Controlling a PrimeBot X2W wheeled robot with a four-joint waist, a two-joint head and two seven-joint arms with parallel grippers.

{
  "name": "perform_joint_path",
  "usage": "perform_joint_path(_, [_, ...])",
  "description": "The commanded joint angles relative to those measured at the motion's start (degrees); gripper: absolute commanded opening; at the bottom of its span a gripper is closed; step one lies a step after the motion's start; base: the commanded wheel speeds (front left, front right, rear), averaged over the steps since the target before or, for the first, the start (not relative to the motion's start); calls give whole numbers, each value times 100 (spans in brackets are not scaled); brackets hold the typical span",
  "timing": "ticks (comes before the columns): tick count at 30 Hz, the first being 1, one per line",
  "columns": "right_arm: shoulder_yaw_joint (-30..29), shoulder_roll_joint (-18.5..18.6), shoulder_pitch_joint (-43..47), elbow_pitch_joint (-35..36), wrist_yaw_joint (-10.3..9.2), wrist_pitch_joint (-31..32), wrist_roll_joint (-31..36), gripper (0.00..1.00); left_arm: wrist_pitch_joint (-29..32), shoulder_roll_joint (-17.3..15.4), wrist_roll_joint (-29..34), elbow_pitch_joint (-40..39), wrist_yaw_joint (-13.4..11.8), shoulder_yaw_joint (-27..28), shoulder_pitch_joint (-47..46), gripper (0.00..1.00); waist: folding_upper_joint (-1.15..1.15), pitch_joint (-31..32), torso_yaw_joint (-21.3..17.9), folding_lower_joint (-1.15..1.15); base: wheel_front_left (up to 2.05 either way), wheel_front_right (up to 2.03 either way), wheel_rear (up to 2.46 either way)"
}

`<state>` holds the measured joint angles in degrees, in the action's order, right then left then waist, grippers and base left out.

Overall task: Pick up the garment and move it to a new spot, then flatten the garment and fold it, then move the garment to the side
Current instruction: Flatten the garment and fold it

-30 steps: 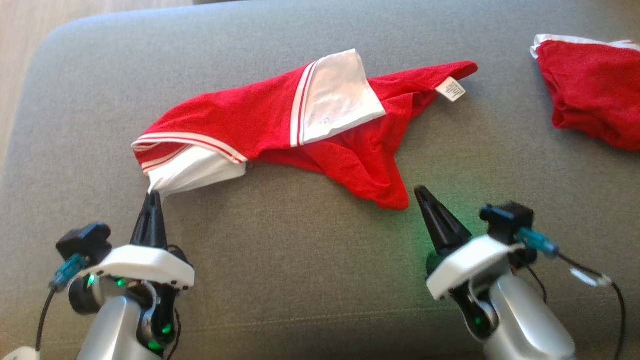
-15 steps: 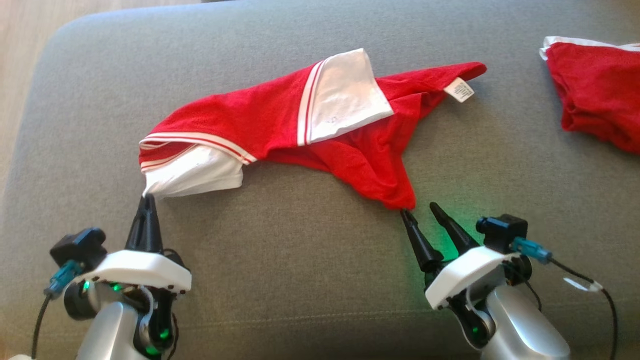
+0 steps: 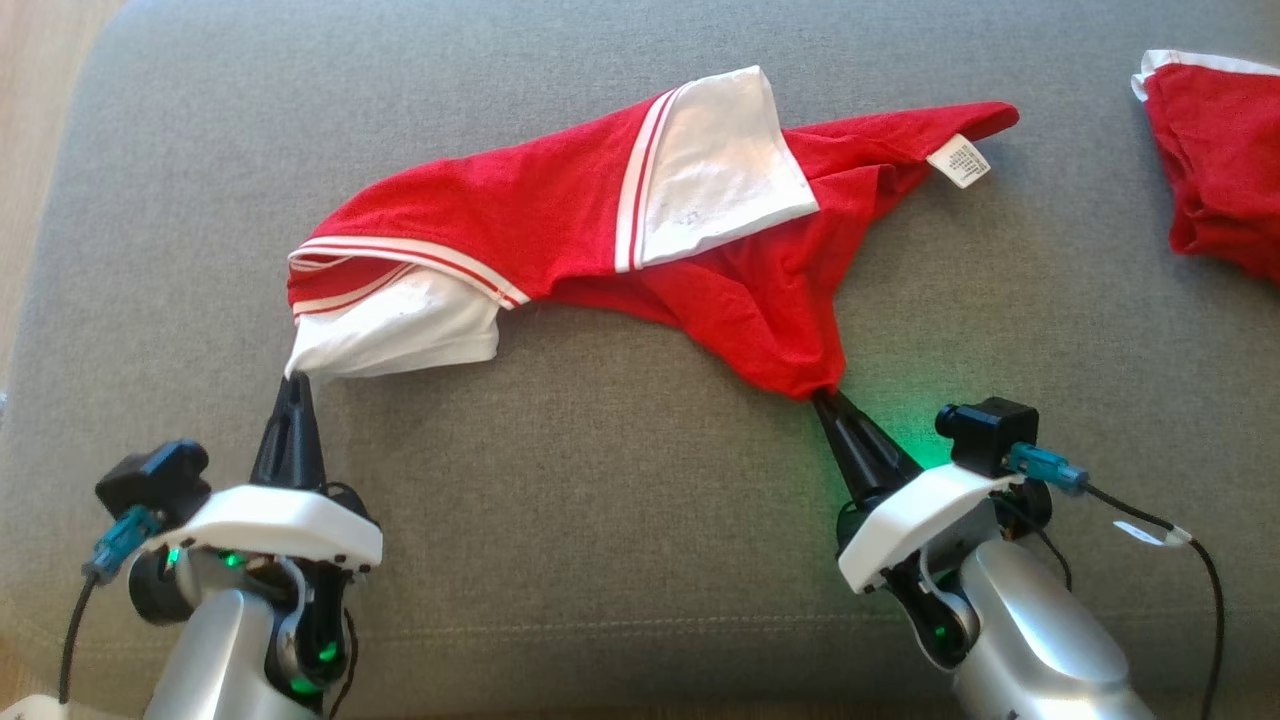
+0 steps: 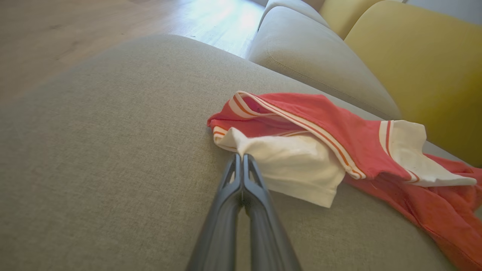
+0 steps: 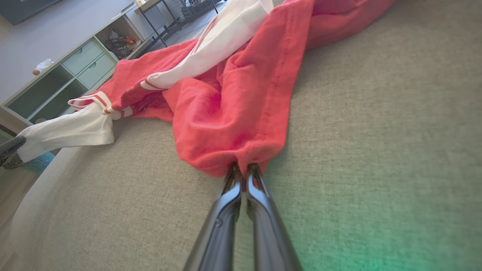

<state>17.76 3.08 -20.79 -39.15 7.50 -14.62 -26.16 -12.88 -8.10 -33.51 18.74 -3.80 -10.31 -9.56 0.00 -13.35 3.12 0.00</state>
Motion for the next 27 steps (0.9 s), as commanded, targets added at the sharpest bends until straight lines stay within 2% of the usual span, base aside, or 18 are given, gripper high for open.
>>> perform_joint_path(1, [161,-21,-120,197,-1,-38,24,0,-41,-114,-37,-124,34,233,-255,0,0,5,-21,0,0,0,0])
perform_joint_path(9, [-156,-21,19,882,-1,-38,219,0,-129,-70,-296,-241,252,440,-273,0,0,272,-190,0,0,0,0])
perform_joint_path(13, [-543,-21,86,1343,-1,-38,508,0,-74,-116,-666,-657,490,645,-396,0,0,539,-342,0,0,0,0])
perform_joint_path(16, [-809,-21,-1,1594,-1,-38,713,0,195,-207,-974,-1085,595,772,-587,0,0,768,-449,0,0,0,0])
perform_joint_path(21, [-1054,226,-480,2008,-1,68,844,0,872,-343,-1469,-1732,570,896,-1105,0,0,1129,-608,0,0,0,0])
perform_joint_path(27, [-1480,836,-1356,2331,-1,776,776,0,1551,-400,-2135,-2212,241,1203,-2009,0,0,1384,-735,0,0,0,0])
